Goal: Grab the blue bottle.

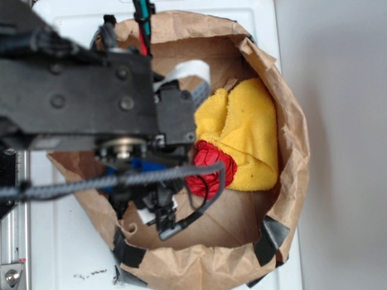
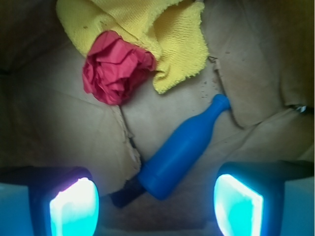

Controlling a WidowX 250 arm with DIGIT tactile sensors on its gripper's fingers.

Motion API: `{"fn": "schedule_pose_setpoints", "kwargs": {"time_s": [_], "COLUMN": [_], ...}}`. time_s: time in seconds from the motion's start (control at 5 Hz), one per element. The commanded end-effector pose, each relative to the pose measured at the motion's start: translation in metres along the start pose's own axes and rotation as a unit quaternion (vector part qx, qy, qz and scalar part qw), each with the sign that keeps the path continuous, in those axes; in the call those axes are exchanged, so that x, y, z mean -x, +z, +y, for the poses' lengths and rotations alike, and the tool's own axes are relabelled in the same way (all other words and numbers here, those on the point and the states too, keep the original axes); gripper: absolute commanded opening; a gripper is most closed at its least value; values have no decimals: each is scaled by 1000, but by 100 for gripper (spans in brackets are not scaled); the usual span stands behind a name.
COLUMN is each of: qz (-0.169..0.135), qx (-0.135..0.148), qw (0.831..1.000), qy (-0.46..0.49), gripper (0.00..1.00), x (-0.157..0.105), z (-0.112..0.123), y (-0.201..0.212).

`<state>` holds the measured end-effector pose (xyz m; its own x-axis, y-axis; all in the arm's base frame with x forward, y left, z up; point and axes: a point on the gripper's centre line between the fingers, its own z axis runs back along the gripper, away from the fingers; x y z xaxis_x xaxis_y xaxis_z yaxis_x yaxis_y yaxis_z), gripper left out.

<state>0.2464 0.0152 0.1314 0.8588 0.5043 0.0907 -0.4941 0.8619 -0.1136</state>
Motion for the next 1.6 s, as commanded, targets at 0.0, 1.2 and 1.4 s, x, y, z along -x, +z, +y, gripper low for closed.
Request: {"fn": "schedule_pose_setpoints", "kwargs": {"time_s": [0.0, 1.2, 1.4], "qz": [-54, -23, -21], "qx": [20, -22, -32], "qw": [993, 996, 996], "qy": [99, 81, 76], "gripper": [100, 100, 100], "x": [-7, -2, 0], "z": [6, 34, 31], "y": [-16, -82, -89]}}
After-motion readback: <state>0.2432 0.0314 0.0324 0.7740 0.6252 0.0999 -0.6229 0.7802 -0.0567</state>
